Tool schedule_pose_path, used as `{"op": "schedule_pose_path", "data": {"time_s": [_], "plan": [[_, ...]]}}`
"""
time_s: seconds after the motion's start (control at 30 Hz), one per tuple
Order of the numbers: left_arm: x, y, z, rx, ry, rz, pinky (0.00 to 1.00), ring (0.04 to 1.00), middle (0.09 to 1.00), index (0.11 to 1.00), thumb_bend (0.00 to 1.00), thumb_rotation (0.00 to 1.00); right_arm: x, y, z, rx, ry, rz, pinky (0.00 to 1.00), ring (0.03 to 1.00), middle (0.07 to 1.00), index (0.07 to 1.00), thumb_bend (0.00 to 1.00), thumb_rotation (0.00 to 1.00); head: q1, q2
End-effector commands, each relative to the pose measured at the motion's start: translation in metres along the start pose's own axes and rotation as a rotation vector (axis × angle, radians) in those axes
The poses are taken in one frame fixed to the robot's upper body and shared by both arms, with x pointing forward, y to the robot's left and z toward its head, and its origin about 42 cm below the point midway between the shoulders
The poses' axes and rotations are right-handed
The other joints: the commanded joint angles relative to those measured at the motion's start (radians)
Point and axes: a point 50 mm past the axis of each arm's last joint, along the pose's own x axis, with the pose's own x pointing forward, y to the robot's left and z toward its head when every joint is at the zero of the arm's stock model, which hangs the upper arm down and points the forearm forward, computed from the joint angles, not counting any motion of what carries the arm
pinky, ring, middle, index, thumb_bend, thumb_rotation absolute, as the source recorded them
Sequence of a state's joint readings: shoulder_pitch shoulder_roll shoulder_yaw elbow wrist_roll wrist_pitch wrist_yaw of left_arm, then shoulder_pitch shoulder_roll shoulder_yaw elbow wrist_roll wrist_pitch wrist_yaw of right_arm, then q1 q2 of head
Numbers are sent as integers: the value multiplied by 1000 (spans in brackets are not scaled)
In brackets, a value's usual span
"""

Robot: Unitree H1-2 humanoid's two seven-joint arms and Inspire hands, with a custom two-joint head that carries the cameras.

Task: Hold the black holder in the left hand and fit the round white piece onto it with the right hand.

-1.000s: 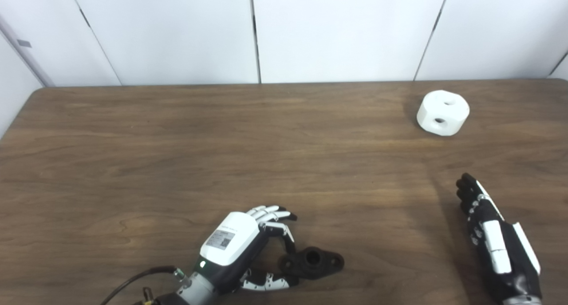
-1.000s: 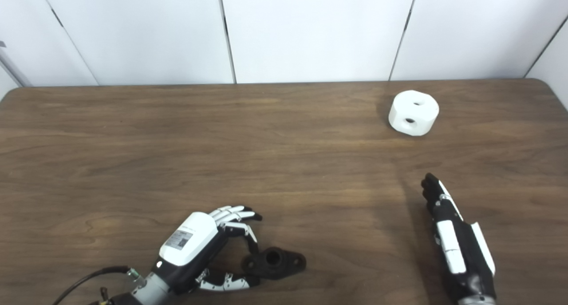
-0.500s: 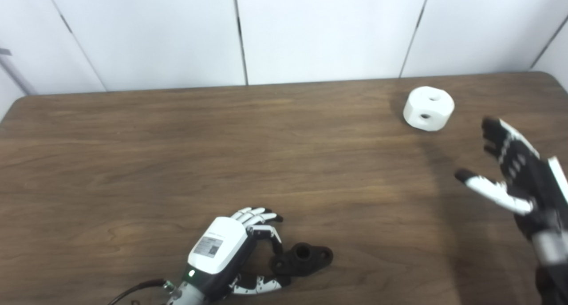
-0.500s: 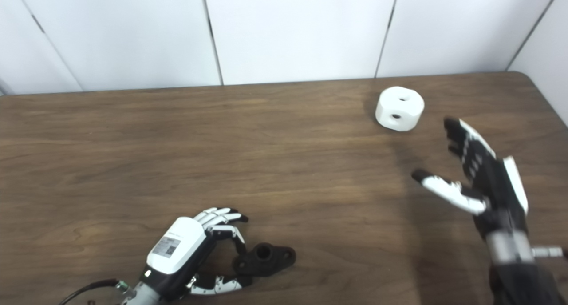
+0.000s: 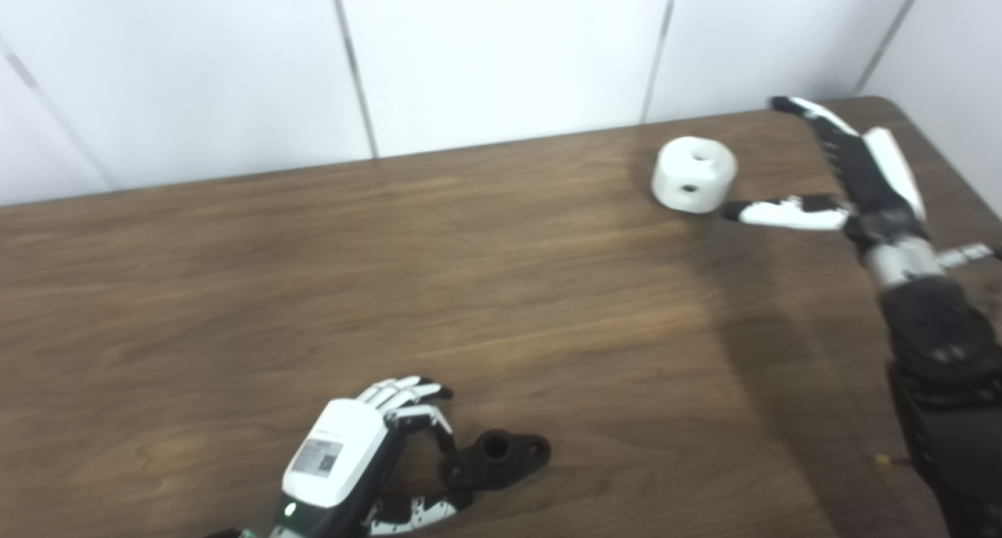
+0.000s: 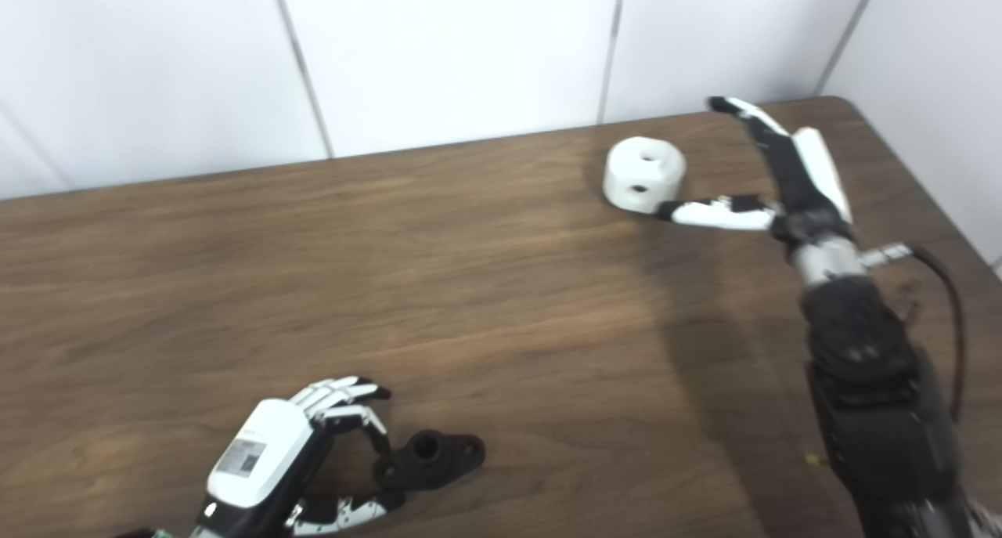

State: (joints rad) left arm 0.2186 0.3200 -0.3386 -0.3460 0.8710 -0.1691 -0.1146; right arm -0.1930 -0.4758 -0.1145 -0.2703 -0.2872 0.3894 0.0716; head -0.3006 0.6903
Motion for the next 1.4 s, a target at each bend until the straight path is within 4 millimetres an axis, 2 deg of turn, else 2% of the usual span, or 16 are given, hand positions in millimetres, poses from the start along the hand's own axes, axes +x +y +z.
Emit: {"op": "schedule_pose_path", "data": {"time_s": [0.0, 0.13, 0.43, 0.6, 1.1, 1.37], "plan": [[-16, -9, -19, 24, 81, -81, 823, 850, 798, 490, 509, 42, 18, -15, 16, -60, -46, -48, 956, 956, 922, 844, 947, 263, -12, -4], [-19, -10, -25, 17, 75, -73, 810, 842, 789, 490, 510, 42, 43, -11, 18, -114, -12, -30, 948, 960, 927, 855, 947, 285, -34, -15], [-25, -10, -31, 21, 79, -79, 826, 847, 801, 490, 510, 43, 84, -1, 18, -227, 19, 23, 904, 975, 935, 869, 939, 304, -51, -30], [-26, -11, -32, 19, 81, -76, 827, 849, 802, 490, 510, 43, 100, 6, 14, -240, 60, 46, 906, 983, 935, 856, 944, 294, -53, -36], [-27, -14, -32, 24, 78, -74, 835, 853, 803, 491, 510, 44, 116, 9, 5, -287, 127, 76, 901, 985, 939, 838, 916, 277, -52, -47], [-27, -13, -32, 26, 90, -77, 849, 861, 810, 491, 509, 45, 115, 9, 6, -280, 102, 58, 889, 965, 919, 752, 877, 259, -46, -47]]}}
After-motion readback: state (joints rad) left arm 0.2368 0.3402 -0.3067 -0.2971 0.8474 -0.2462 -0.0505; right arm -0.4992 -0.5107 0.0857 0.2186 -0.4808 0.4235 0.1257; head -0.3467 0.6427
